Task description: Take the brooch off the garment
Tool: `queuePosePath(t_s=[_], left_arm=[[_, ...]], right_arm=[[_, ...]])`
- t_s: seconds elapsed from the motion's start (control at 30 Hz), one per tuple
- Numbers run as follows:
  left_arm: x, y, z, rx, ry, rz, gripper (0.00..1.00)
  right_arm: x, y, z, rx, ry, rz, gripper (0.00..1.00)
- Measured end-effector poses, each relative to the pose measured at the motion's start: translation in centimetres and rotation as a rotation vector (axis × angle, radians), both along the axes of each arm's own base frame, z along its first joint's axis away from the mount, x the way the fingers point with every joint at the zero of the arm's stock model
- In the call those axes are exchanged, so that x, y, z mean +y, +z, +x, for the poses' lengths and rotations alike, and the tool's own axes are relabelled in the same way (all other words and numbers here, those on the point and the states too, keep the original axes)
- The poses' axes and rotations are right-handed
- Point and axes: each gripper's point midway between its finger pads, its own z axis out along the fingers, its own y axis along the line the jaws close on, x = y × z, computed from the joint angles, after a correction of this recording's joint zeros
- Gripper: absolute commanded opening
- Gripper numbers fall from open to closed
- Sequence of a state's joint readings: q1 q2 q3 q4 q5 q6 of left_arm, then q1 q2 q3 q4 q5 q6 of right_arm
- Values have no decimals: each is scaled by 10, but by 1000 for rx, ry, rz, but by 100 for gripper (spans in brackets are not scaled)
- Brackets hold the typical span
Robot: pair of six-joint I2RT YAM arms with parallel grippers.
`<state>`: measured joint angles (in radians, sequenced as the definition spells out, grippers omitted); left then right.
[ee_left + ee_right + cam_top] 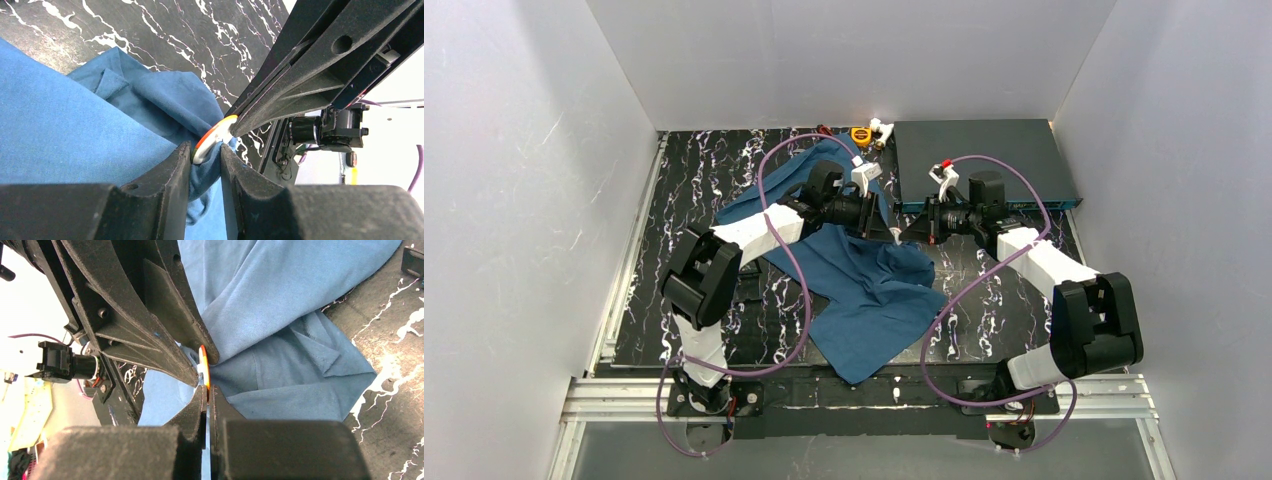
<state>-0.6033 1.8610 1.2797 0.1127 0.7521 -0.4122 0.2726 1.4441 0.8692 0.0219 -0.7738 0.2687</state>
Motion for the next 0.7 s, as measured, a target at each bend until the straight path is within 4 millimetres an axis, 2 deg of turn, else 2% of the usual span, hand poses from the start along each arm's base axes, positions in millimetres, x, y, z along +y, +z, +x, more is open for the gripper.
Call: queuePosePath(t_s=[0.07, 0.3, 0.4, 0.7], left_arm=[[0, 1, 0, 2, 1, -3, 25], [-2, 3, 2, 10, 17, -13, 40], [-3, 4, 2, 17, 22, -17, 39], [-4, 6, 4, 24, 37, -22, 22]], right_arm=[[0, 1, 1, -8, 1, 0, 1], [0, 3, -1, -11, 9, 7, 1], [1, 3, -2, -8, 12, 10, 1], [2, 4, -2, 5, 7, 16, 1]])
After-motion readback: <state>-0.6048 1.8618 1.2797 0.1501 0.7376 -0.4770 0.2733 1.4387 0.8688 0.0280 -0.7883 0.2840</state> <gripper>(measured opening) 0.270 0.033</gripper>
